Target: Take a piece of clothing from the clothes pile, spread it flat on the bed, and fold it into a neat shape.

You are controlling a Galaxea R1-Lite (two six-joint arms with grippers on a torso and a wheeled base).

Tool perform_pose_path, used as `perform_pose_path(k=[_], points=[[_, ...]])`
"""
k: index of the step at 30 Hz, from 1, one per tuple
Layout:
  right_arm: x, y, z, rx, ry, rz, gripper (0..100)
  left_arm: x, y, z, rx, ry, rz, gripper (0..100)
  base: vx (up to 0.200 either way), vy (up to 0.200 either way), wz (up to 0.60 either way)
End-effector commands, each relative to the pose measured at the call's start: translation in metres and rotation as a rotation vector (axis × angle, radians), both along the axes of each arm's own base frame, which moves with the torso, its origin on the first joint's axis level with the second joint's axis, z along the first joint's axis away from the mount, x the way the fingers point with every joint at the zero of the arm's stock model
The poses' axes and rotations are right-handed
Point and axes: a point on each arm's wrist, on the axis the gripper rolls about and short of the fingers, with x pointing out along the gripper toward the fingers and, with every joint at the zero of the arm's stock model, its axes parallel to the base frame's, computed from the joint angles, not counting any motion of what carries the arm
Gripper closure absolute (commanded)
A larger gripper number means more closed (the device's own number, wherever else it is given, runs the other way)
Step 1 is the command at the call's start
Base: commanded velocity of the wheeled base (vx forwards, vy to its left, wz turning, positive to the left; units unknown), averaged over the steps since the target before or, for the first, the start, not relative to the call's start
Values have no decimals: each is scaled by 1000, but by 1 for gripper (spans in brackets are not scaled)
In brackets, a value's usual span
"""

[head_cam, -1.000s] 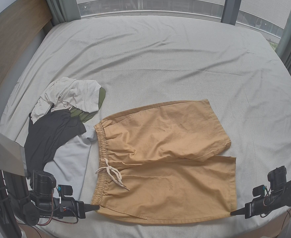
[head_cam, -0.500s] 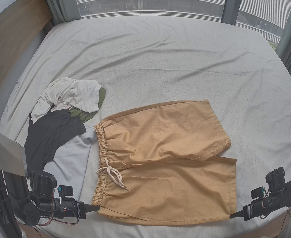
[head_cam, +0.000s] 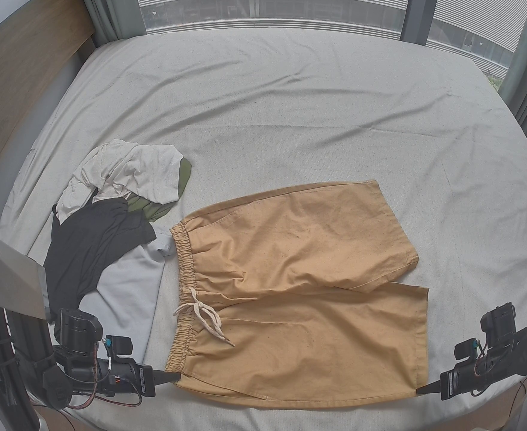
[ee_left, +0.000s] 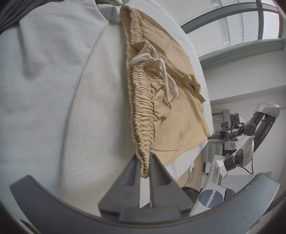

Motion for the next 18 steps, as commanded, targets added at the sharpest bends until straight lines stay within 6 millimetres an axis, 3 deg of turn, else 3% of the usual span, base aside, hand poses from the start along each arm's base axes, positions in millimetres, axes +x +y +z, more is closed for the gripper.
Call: perform_pose_path(k=[1,5,6,7,8,12,18], points=[[-4,0,-1,-2,16,-2,100,-5,0,-1,4,21,-6,100,0,0,0],[-4,0,-1,-1,11,-3,100,-5,-1,-1,1,17,-10,100,0,0,0],[-4,0,-1,0,14,-4,0,-5,-1,-1,2,15,-16,100,0,0,0],[-4,0,-1,-1,14,-6,0,-5,-1,-1,8,12,-22,100,0,0,0],[-4,0,-1,2,14,-9,0,-6,-1,-1,14,14,-33,0,0,0,0],[-2,-1,1,2,-8,-18,0,-11,-1,-3,49,26,-76,0,0,0,0],[-2,-12,13,-12,-92,-94,0,0,14,7,6,-54,42,0,0,0,0]])
